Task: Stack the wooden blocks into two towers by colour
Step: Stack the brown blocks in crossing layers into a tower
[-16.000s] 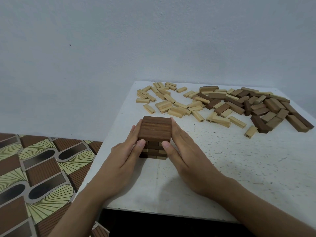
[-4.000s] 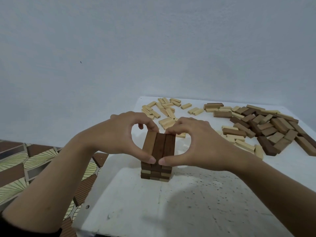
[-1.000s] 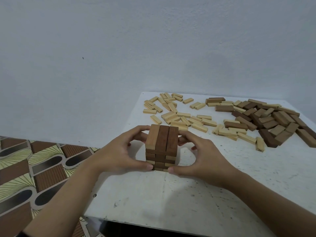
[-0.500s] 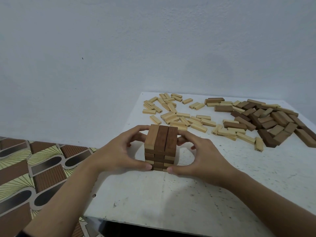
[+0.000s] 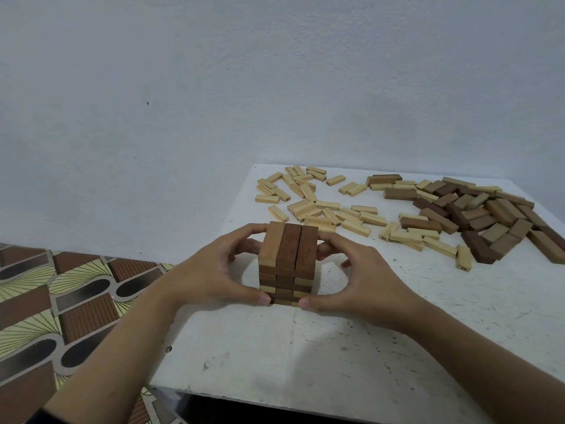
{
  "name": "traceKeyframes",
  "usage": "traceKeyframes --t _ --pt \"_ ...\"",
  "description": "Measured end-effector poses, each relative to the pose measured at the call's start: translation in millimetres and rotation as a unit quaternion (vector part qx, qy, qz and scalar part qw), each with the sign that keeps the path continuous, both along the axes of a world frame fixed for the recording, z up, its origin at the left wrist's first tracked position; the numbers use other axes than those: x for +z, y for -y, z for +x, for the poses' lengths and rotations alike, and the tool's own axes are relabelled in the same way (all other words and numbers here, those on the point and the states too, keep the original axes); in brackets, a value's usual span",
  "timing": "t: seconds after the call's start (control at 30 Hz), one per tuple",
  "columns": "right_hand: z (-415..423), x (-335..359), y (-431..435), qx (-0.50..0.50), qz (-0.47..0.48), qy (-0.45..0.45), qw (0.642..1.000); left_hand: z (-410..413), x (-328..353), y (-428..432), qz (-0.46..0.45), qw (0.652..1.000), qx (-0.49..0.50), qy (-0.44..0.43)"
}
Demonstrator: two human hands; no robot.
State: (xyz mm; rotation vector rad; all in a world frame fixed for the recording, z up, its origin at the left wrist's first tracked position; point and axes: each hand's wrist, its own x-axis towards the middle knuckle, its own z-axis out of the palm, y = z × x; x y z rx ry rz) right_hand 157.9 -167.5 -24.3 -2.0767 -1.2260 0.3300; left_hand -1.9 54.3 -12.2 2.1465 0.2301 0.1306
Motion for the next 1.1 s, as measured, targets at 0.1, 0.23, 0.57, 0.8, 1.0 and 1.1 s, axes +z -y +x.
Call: traceKeyframes --t 0.1,0.23,0.57,0.8,1.0,1.1 --pt "0.3 0.4 0.4 0.002 0.006 -0.008 1.000 0.7 0.3 -0.3 0.003 1.000 -0.002 -0.003" --pt "-0.8 0.8 0.6 0.004 0.011 -0.009 1.000 0.3 0.5 0.4 0.006 1.000 -0.004 0.003" --pt "-0.7 0.1 0.3 0.003 0.011 -0.007 1.000 0.1 -0.3 0.4 0.009 1.000 -0.002 0.003" --pt "0.3 -1.2 -0.4 0.003 0.018 -0.015 1.000 0.1 -2.8 -1.9 0.014 1.000 -0.011 -0.001" --pt "-0.4 -0.5 0.2 0.006 0.025 -0.020 0.999 0.1 -4.3 -2.1 0.015 1.000 -0.012 0.001" --pt "-1.3 0.5 -0.4 0.008 0.025 -0.030 0.999 0.6 -3.9 -1.1 0.017 1.000 -0.015 0.003"
